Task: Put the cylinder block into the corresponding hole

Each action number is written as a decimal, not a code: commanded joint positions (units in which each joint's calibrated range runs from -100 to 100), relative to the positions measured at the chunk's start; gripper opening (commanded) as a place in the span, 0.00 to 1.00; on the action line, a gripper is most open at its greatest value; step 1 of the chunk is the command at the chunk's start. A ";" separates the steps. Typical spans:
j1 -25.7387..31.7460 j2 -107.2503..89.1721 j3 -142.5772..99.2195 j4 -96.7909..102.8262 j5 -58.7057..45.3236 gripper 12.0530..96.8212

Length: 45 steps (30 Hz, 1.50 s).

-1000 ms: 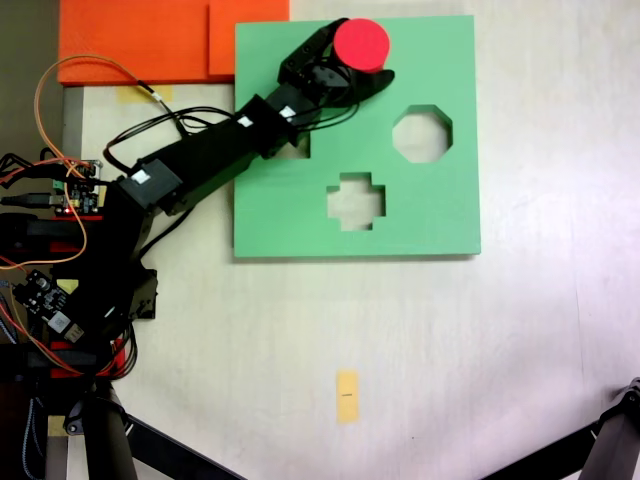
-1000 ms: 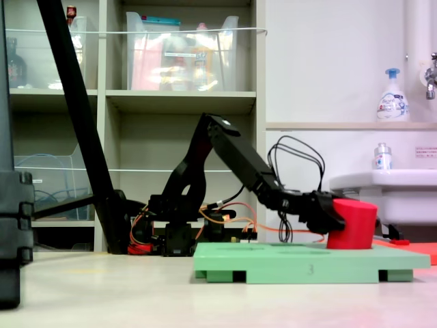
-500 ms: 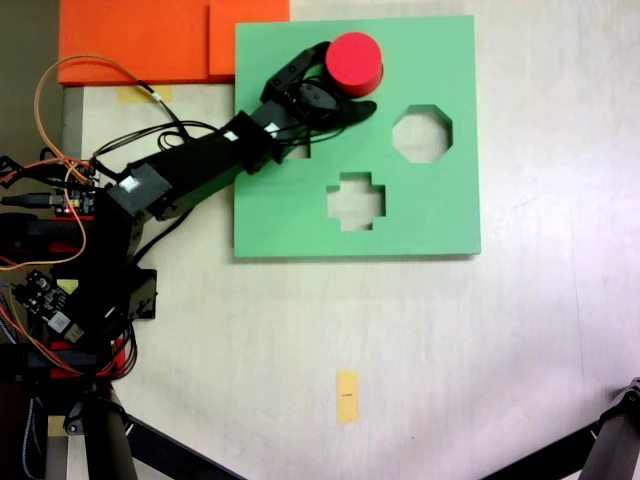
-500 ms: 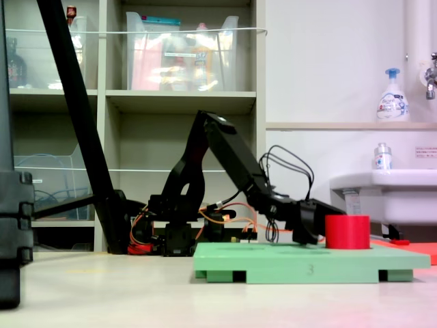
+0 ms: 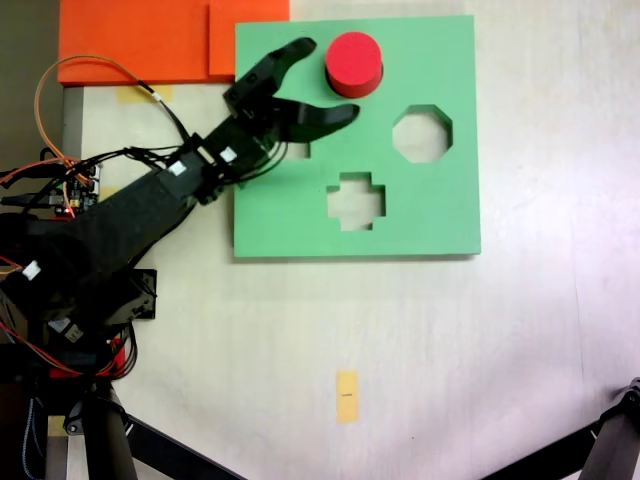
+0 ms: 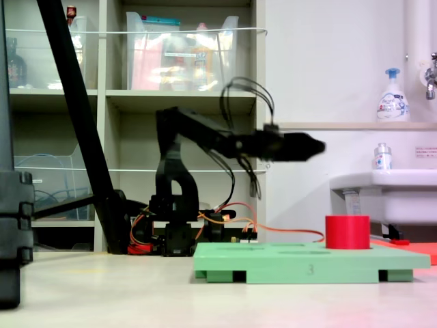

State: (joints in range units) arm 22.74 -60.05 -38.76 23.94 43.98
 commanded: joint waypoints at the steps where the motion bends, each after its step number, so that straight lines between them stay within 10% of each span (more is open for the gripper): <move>1: -2.10 -9.22 5.06 -8.77 -7.86 0.38; 12: -17.58 -29.75 -4.22 -11.56 -42.39 0.38; 45: -23.88 -39.95 -61.24 -19.07 -45.71 0.45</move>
State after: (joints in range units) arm -1.44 -99.59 -98.82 9.06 -1.88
